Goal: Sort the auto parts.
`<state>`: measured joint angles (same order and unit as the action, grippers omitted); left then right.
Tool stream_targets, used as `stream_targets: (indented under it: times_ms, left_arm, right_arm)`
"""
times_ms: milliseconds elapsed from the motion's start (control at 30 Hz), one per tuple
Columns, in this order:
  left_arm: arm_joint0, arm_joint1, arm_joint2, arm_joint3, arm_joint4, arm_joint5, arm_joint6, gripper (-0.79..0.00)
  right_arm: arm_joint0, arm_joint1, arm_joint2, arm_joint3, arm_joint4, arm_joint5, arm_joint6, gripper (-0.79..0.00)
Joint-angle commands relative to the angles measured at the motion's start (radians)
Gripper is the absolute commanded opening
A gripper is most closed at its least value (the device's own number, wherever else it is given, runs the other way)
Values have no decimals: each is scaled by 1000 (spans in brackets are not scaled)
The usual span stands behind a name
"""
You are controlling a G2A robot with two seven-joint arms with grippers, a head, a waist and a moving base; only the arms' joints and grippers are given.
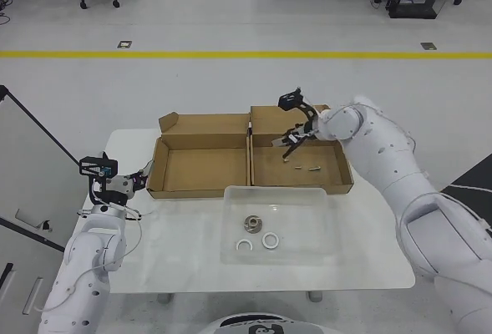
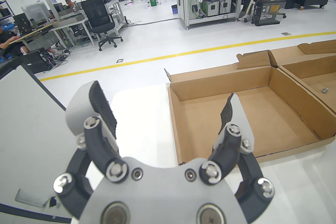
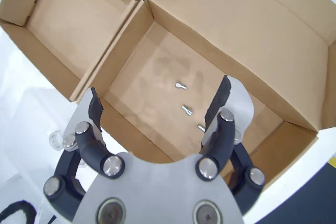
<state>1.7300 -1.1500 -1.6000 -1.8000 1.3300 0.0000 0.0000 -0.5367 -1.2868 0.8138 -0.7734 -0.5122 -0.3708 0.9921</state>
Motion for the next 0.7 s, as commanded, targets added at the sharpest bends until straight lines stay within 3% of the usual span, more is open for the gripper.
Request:
stream_targets:
  times_ms: [0,333,667]
  left_arm:
    - [0,0,0,0,0,0,0,0]
    - [0,0,0,0,0,0,0,0]
    - [0,0,0,0,0,0,0,0]
  right_arm:
    - [-27,24,52,-67,21,5,26,0]
    - [-257,134,353,-467,266,81,243,0]
    - [-429,191,586,-654,651,171,480,0]
